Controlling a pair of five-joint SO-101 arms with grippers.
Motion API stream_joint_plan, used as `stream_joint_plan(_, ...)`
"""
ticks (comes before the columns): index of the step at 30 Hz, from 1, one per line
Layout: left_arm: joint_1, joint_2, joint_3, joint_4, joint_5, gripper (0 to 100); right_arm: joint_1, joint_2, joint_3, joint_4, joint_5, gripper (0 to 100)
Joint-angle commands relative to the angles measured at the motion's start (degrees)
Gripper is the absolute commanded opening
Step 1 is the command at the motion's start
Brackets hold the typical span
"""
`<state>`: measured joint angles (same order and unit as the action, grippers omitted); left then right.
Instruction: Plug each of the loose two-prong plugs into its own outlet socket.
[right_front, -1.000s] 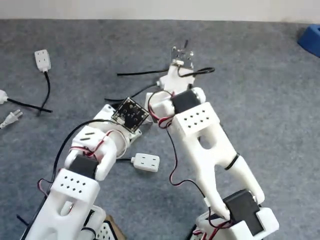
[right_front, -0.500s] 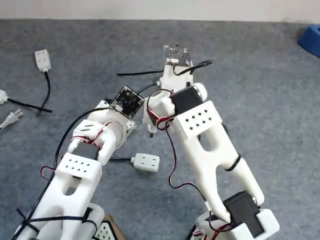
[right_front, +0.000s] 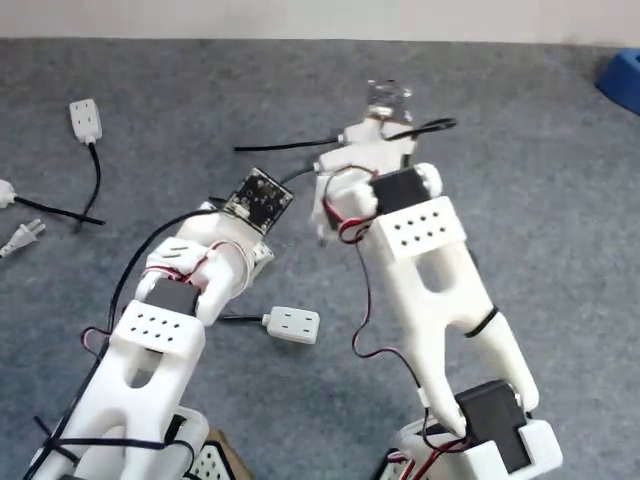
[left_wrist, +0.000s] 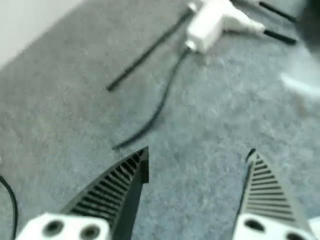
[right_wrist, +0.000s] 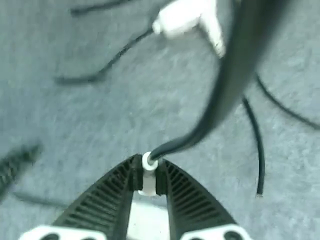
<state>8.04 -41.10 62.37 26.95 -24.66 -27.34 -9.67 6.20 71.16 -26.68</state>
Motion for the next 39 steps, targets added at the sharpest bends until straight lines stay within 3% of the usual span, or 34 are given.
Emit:
stream_joint_plan(1,0.84,-0.4,-3.65,0.62,2.55,30,1.19,-0.66,0.13,-2.33,-4.31,0.6)
stream_joint_plan(15,6.81,-0.4,-4.79,2.37,2.81,29,-4.26,-0.48,0.31,-4.88,-7.03,0.6)
stream_joint_plan(31,2.24,0.22,-4.7,0.35,2.73,29,-7.16,-1.01,-0.22,4.44,-3.96,0.5)
stream_joint_plan(39,1.36,0.22,-4.7,0.35,2.64,29,-6.81,-0.66,0.04,7.43,1.76,0.5)
